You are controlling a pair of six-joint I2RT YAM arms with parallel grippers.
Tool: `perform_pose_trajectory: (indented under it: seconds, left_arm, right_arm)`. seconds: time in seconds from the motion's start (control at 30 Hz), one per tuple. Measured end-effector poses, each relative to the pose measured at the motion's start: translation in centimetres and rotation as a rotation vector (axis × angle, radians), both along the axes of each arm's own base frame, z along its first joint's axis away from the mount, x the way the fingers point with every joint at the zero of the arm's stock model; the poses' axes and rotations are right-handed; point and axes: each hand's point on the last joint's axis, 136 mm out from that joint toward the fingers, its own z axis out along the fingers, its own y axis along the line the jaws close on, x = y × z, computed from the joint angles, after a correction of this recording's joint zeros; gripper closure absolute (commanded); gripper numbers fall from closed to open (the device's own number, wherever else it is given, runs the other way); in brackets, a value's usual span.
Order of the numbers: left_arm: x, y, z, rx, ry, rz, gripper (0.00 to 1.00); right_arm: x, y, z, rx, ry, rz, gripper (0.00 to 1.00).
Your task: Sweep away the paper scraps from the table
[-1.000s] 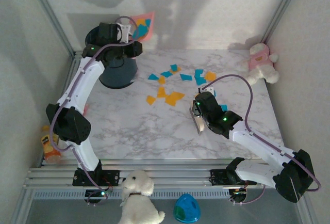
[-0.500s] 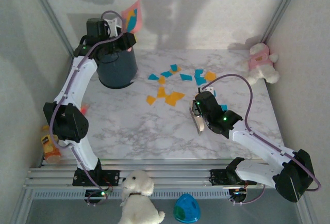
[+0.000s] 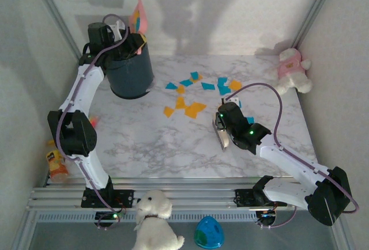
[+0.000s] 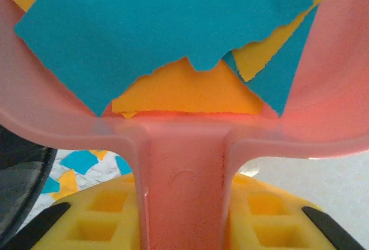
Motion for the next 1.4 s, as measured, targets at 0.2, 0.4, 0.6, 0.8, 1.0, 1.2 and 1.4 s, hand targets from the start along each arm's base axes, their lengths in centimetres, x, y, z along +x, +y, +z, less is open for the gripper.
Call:
perform_pose_trajectory:
  seconds: [0.2, 0.4, 0.6, 0.8, 1.0, 1.2, 1.4]
  left_arm:
    - [0.9, 0.3, -0.7, -0.091, 0.039, 0.013, 1.0]
    - [1.3, 0.5, -1.4, -0.183, 0.077, 0.029, 1.0]
    - [1.8, 1.2, -2.4, -0.311, 0.132, 0.067, 1.0]
    - [2.1, 1.4, -1.9, -0.402, 0.132, 0.075, 1.0]
    - [2.0, 1.4, -1.4, -0.496, 0.133, 0.074, 1.0]
    - [1.7, 1.4, -0.9, -0.6, 0.139, 0.063, 1.0]
    - [1.4, 1.4, 0.1, -0.668, 0.13, 0.048, 1.0]
  right_arm:
    - [0.0, 0.0, -0.1, -0.001, 0.002, 0.0, 1.0]
    - [0.1, 0.0, -0.3, -0.008, 0.009, 0.0, 1.0]
    - [0.0, 0.0, -0.4, -0.011, 0.012, 0.0, 1.0]
    - [0.0, 0.0, -0.5, -0.012, 0.014, 0.0, 1.0]
    - [0.0, 0.0, -0.5, -0.013, 0.014, 0.0, 1.0]
    - [0.0, 0.0, -0.5, -0.012, 0.014, 0.0, 1.0]
    - [0.0, 0.0, -0.5, -0.012, 0.014, 0.0, 1.0]
